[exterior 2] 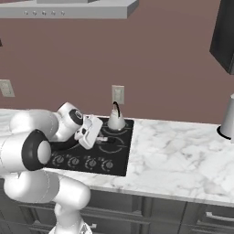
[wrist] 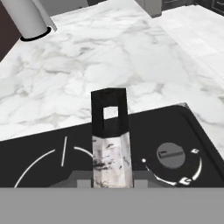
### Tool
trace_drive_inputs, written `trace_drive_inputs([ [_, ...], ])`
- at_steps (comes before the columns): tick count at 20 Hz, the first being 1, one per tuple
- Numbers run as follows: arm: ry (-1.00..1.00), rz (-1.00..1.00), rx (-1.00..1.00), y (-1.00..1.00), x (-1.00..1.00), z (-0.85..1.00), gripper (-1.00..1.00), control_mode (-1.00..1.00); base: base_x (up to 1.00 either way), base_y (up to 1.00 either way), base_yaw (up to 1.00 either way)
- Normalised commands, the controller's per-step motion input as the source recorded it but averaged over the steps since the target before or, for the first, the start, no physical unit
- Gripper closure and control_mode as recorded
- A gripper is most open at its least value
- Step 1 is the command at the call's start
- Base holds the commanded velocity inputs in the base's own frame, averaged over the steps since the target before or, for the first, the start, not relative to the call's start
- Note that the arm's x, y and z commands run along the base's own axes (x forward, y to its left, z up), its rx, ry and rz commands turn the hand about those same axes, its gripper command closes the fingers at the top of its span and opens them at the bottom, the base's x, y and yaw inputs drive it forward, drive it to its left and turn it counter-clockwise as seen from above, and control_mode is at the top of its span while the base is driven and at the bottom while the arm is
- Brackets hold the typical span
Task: Pick the pan from the cabinet and place it on the stove. Then turn on the stove burner for the pan.
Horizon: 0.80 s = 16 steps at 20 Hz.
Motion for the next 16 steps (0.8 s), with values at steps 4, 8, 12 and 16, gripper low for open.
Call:
trace_drive_inputs([
  [4,0.0,0.0,0.0,0.0,0.25,-0.23,1.0,-1.0,0.0,0.0,0.0],
  [8,0.0,0.0,0.0,0.0,0.24,-0.22,1.0,-1.0,0.0,0.0,0.0],
  [12,0.0,0.0,0.0,0.0,0.21,-0.25,1.0,-1.0,0.0,0.0,0.0],
  [16,0.0,0.0,0.0,0.0,0.19,-0.26,1.0,-1.0,0.0,0.0,0.0],
])
